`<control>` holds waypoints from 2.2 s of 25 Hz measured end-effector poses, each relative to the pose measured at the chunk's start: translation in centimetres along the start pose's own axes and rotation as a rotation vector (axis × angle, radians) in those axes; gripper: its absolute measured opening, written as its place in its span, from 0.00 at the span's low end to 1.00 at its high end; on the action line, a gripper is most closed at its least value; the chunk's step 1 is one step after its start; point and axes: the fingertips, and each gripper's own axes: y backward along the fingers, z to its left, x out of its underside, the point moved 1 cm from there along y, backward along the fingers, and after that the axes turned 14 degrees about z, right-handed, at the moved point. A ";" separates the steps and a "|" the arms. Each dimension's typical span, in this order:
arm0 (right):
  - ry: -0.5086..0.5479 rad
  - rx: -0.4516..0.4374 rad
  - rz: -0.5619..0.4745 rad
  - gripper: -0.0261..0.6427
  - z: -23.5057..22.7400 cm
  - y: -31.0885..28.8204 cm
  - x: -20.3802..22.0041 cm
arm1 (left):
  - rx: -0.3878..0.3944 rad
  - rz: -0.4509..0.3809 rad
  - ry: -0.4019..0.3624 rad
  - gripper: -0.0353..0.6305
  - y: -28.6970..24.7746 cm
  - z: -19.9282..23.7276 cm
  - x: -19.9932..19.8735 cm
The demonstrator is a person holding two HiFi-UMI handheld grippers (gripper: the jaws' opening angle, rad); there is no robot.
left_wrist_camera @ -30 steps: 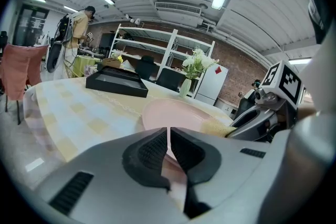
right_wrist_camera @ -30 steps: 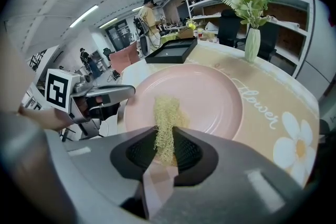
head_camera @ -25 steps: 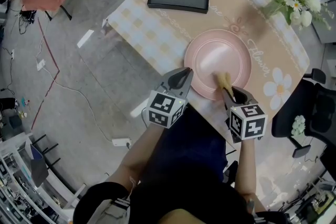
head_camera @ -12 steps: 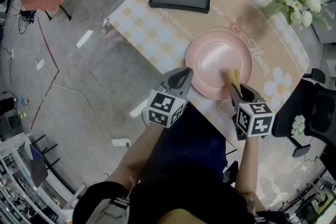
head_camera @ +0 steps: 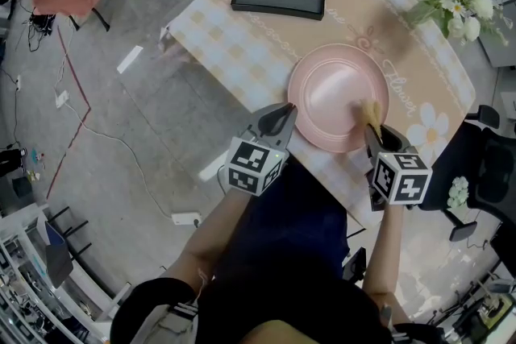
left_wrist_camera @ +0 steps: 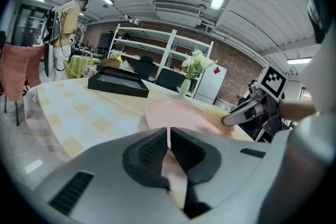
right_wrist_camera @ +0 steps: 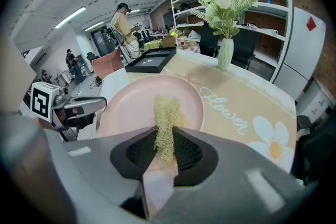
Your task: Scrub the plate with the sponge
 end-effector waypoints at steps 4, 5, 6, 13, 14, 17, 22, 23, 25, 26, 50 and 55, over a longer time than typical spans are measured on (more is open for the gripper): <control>-0.007 0.032 -0.003 0.16 -0.9 0.2 -0.2 | 0.000 -0.002 -0.002 0.09 0.1 0.0 -0.1; -0.005 0.044 0.001 0.16 -1.2 0.3 -0.2 | 0.000 -0.002 -0.002 0.09 0.1 0.0 -0.1; -0.003 0.054 0.004 0.16 -1.4 0.3 -0.2 | 0.000 -0.001 -0.002 0.09 0.1 0.0 -0.1; -0.021 0.064 -0.003 0.16 -2.2 0.5 -0.5 | -0.001 0.002 -0.001 0.09 0.1 0.0 0.0; -0.023 0.066 -0.005 0.16 -2.3 0.5 -0.5 | -0.002 0.002 0.000 0.09 0.1 0.0 0.0; -0.028 0.070 -0.014 0.16 -2.5 0.6 -0.7 | -0.005 -0.001 0.001 0.09 0.2 0.1 -0.1; -0.041 0.110 -0.037 0.16 -3.4 1.0 -1.1 | -0.013 -0.006 -0.001 0.09 0.3 0.2 -0.3; -0.049 0.116 -0.046 0.16 -3.8 1.2 -1.1 | -0.014 -0.007 -0.002 0.09 0.3 0.2 -0.4; -0.074 0.116 -0.076 0.16 -4.4 1.8 -1.4 | -0.016 -0.010 -0.004 0.09 0.5 0.1 -0.7; -0.085 0.114 -0.096 0.16 -4.6 2.2 -1.6 | -0.016 -0.012 -0.006 0.09 0.5 0.1 -0.9; -0.233 0.302 -0.862 0.16 -7.9 17.7 -6.6 | -0.009 -0.309 -0.205 0.09 4.5 -3.7 -15.2; -0.209 0.335 -0.874 0.16 -6.9 17.8 -6.1 | 0.009 -0.392 -0.230 0.09 6.0 -5.3 -16.8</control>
